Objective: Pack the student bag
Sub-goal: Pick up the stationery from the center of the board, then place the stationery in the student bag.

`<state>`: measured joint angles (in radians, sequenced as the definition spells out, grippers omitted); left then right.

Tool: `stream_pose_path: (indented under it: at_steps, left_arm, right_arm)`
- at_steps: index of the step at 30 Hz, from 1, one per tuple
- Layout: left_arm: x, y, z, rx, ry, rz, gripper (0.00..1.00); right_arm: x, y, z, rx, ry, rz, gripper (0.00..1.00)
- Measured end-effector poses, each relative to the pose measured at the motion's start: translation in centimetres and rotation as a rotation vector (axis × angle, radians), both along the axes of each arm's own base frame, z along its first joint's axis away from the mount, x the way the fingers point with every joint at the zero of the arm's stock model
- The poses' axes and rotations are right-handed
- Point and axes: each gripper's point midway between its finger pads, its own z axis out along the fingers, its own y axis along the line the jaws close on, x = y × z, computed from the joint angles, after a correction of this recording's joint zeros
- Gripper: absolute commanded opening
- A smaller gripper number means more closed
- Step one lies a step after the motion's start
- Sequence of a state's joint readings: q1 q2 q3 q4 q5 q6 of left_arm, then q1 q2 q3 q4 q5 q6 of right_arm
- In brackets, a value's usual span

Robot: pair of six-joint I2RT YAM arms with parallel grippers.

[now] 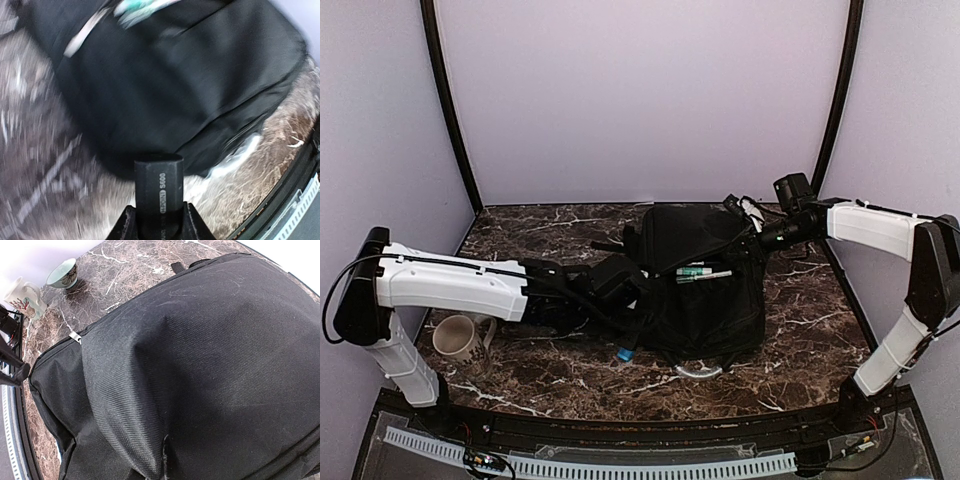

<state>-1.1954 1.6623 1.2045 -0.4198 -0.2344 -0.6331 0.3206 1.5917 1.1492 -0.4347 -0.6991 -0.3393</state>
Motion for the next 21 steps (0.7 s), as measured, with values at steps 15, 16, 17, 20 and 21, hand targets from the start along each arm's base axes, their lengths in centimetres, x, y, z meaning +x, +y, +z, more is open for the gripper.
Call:
stream_pose_path:
  at_steps: [15, 16, 17, 20, 21]
  left_arm:
    - [7.1, -14.9, 5.7, 0.084, -0.527, -0.456, 0.12]
    - [7.4, -15.5, 5.4, 0.099, -0.549, -0.479, 0.12]
    - [7.7, -16.0, 4.8, 0.116, -0.562, -0.496, 0.12]
    - [8.3, -16.8, 3.1, 0.167, -0.586, -0.543, 0.12]
    - [8.6, -16.8, 2.6, 0.186, -0.593, -0.559, 0.12]
  right_arm:
    - [0.0, 0.0, 0.0, -0.001, 0.000, 0.000, 0.00]
    - [0.0, 0.0, 0.0, 0.000, -0.001, 0.000, 0.00]
    - [0.0, 0.0, 0.0, 0.000, 0.000, 0.000, 0.00]
    - [0.0, 0.0, 0.0, 0.000, 0.000, 0.000, 0.00]
    - [0.0, 0.0, 0.0, 0.000, 0.000, 0.000, 0.00]
